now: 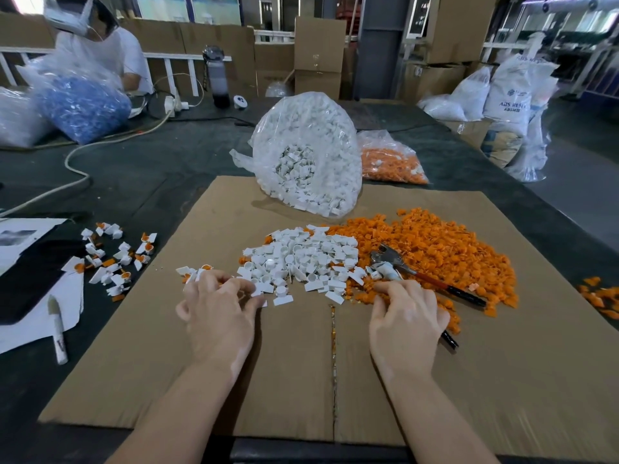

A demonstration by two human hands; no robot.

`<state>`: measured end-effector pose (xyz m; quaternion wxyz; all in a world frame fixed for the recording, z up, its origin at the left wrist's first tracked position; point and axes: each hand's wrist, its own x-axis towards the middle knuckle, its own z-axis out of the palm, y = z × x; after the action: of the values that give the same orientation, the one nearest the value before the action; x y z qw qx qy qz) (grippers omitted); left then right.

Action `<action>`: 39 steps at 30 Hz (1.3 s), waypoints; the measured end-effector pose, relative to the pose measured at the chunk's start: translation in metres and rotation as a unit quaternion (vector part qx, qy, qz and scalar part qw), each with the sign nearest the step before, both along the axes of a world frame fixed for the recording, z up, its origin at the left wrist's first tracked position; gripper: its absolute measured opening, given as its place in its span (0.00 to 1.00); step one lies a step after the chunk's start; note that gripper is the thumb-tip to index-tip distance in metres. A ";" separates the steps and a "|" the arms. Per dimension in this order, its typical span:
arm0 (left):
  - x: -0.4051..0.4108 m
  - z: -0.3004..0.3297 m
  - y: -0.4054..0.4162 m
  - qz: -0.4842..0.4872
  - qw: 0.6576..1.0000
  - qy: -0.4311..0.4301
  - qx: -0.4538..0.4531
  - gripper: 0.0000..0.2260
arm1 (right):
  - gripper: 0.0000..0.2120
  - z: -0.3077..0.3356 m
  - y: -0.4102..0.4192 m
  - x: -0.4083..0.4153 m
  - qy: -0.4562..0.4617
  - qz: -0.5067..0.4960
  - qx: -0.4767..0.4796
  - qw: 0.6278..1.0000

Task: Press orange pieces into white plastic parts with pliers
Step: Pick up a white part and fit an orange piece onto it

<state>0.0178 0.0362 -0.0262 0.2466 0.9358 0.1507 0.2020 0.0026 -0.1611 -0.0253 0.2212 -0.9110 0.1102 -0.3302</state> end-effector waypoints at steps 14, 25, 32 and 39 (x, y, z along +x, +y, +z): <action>0.002 0.011 -0.067 -0.254 0.942 -0.024 -0.219 0.07 | 0.09 -0.004 0.002 0.005 0.028 0.034 -0.070 0.997; 0.010 0.006 -0.074 -0.261 0.934 0.001 -0.245 0.07 | 0.08 0.004 0.002 0.001 -0.033 0.165 0.071 0.983; 0.009 0.004 -0.073 -0.266 0.914 0.030 -0.306 0.06 | 0.08 0.006 0.000 0.000 0.002 0.223 0.138 0.965; 0.007 0.002 -0.074 -0.251 0.871 0.037 -0.420 0.05 | 0.05 0.008 -0.002 0.000 -0.033 0.218 0.129 0.967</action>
<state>0.0250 -0.0378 -0.0238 0.6528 0.7573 -0.0096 0.0158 0.0026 -0.1626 -0.0168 0.4073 -0.8654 -0.0570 -0.2863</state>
